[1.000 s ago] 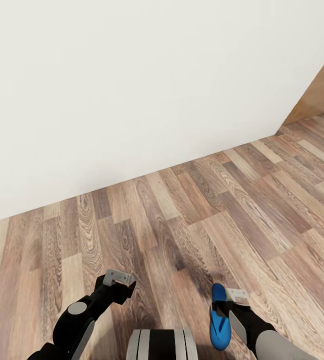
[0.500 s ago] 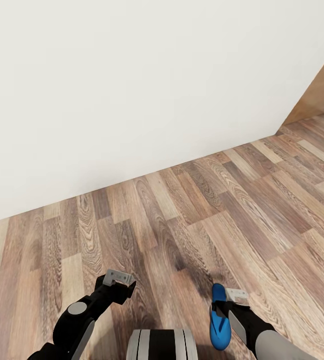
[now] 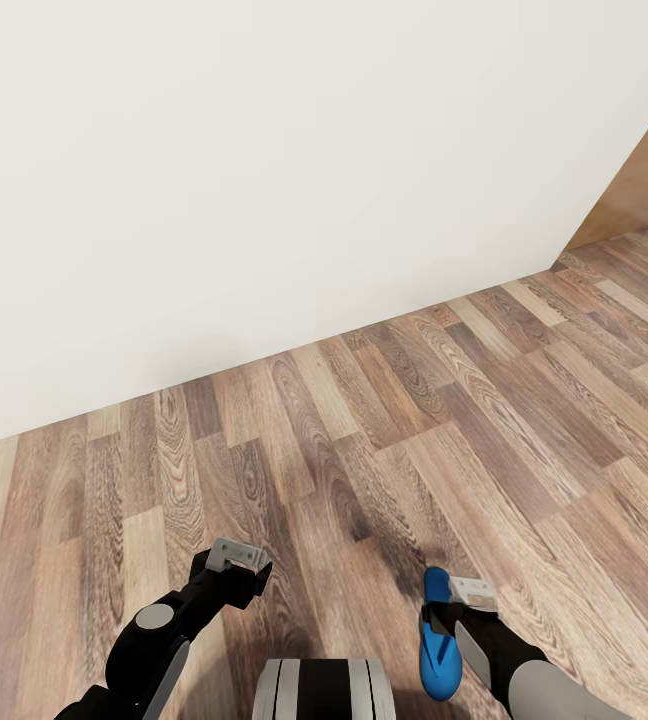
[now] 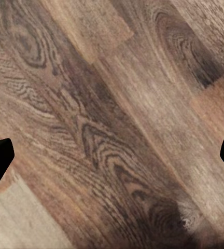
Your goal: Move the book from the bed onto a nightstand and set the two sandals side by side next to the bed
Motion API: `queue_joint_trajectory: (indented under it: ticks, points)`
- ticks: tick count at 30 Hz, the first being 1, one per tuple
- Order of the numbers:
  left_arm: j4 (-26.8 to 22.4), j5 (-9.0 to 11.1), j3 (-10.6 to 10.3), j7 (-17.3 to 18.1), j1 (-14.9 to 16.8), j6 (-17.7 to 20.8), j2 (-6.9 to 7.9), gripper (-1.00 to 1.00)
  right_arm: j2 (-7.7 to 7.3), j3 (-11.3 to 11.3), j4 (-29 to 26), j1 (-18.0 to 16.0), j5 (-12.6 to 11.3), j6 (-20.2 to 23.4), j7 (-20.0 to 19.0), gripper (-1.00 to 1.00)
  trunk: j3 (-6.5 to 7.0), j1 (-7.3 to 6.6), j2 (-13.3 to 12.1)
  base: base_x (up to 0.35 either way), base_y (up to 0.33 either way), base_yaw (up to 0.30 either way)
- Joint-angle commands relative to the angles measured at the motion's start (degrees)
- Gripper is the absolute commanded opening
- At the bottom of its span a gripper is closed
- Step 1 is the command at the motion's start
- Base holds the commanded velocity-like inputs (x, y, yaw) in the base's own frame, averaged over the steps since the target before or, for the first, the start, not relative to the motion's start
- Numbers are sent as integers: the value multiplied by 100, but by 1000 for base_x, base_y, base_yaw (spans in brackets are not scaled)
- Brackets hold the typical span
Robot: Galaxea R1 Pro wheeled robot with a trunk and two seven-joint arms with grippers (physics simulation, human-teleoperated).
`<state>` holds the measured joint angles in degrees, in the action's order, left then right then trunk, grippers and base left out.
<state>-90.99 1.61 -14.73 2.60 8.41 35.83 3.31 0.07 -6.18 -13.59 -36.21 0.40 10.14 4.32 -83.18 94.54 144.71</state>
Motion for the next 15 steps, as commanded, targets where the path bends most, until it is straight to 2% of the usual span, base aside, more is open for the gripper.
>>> queue_joint_trajectory:
  ticks: [1, 15]
  points:
    - [-6, 15, -4, 3, 3, 29, 3, 100, 4, -21, -12, 0, 4, 34, 8, 100, -3, -1, 1, 0, 0, 0]
    - [-6, 15, -4, 3, 3, 29, 3, 100, 11, -15, -12, 0, 6, 40, 8, 100, -3, -1, 1, 0, 0, 0]
